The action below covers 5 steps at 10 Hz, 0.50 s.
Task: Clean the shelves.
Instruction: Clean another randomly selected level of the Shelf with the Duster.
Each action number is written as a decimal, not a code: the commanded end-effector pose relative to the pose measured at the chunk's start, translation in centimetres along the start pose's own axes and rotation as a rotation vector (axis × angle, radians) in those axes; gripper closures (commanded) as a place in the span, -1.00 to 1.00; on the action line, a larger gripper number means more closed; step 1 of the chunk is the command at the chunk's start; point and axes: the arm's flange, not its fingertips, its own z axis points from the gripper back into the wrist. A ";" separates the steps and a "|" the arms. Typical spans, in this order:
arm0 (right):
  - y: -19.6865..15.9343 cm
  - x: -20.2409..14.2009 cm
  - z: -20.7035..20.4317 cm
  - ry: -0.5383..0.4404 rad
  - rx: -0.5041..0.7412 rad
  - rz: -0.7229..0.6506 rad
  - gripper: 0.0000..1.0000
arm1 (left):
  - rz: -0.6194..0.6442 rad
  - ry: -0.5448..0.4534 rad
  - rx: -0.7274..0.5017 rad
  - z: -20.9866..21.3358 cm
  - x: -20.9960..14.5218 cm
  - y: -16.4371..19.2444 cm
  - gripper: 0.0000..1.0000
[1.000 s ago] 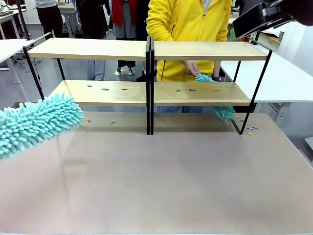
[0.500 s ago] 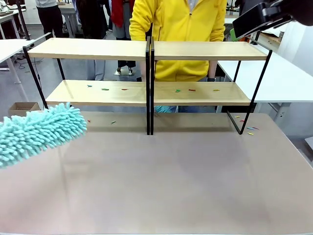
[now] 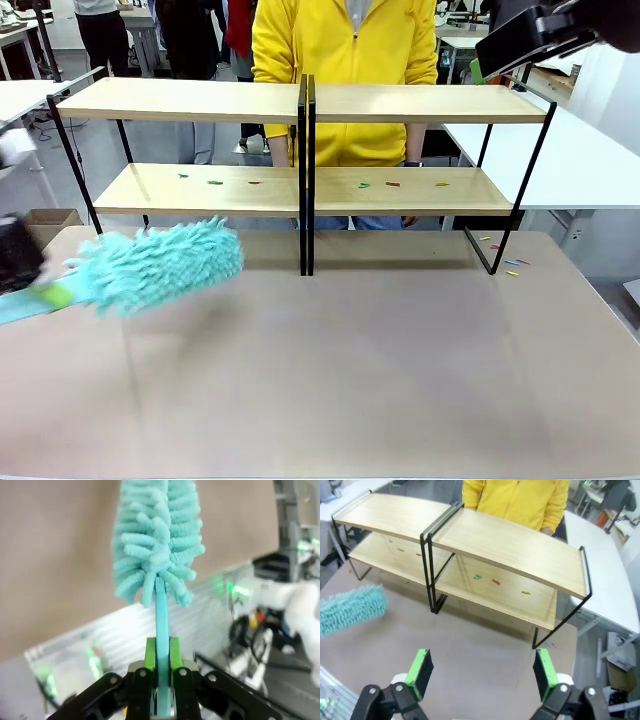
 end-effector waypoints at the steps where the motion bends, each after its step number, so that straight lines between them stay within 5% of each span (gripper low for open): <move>1: -0.1 0.0 0.0 -0.001 -0.004 -0.005 -1.00 | 0.014 -0.066 0.009 -13.0 -3.7 1.2 0.75; 3: -0.1 0.0 0.0 -0.001 -0.004 -0.005 -1.00 | 0.048 0.009 -0.001 -15.6 -2.7 0.4 0.75; 4: -0.1 0.0 0.0 -0.001 -0.004 -0.005 -1.00 | 0.020 -0.032 0.014 -6.0 3.8 -2.4 0.75; 5: -0.1 0.0 0.0 -0.001 -0.004 -0.005 -1.00 | 0.020 -0.032 0.014 -6.0 3.8 -2.4 0.75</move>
